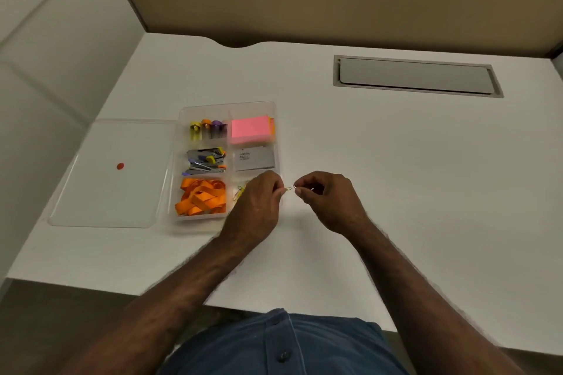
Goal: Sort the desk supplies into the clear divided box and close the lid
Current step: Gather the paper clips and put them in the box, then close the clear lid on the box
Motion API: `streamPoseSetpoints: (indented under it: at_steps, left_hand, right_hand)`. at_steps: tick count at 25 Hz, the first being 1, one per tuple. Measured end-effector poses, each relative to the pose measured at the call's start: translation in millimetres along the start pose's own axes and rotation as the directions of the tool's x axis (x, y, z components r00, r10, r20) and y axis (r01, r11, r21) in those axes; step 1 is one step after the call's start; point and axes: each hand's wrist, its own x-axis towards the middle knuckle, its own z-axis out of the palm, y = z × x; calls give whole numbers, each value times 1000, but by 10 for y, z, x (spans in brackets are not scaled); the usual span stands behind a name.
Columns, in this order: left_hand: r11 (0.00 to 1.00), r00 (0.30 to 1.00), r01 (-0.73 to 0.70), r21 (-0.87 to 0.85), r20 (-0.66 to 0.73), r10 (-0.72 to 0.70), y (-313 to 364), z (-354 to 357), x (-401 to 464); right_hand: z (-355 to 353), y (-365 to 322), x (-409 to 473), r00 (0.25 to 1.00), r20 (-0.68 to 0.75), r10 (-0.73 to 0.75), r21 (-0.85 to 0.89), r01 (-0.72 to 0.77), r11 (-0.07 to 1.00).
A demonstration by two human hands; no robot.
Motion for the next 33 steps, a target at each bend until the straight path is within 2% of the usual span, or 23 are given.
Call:
streamPoseSetpoints:
  at_steps: [4,8,12,17,21,24,26,28,31,33]
  left_hand:
    - [1000,1000,-18,14,-4,18,-390,-299,115]
    - [998,997,-64,-8,31,65,-677,-540,172]
    - [991,992,-123,-49,-4,122,-1008,-835,106]
    - [998,994,-46,-51,-106,40,-1531,-1271,24]
    - [999,956,54,-1,-288,-52,-2039,-1622,-85]
    - [985,918,172,7,-364,-157,-2435,-1809,-205]
    - [966,886,255,48,-411,-213,-2664,-1902,-291]
    - [911,847,393,124,-435,-306,-2889,-1977,-362]
    - [771,758,617,157,-385,-527,-3160,-2069,-433]
    - [729,719,672,132,-352,-599,-3273,-2115,-476]
  right_hand:
    - [383,-343,147,998,-56,-24,-106,18,994]
    - [647,-528,252,991,-133,30,-201,-57,978]
    - [955,-801,274,973,-224,55,-143,-89,986]
    - [1601,-1309,353,977,-212,5,-89,-24,996]
    - [2194,-1737,496,994,-106,-31,-74,23,997]
    - [2629,-1995,562,998,17,-64,-95,65,993]
    - [2881,-2093,577,998,43,-51,-131,56,990]
    - [3090,-2144,585,997,70,13,-174,-1,985]
    - [3296,-2147,588,966,178,188,-222,-147,964]
    - [3381,-2130,566,937,226,267,-239,-213,947]
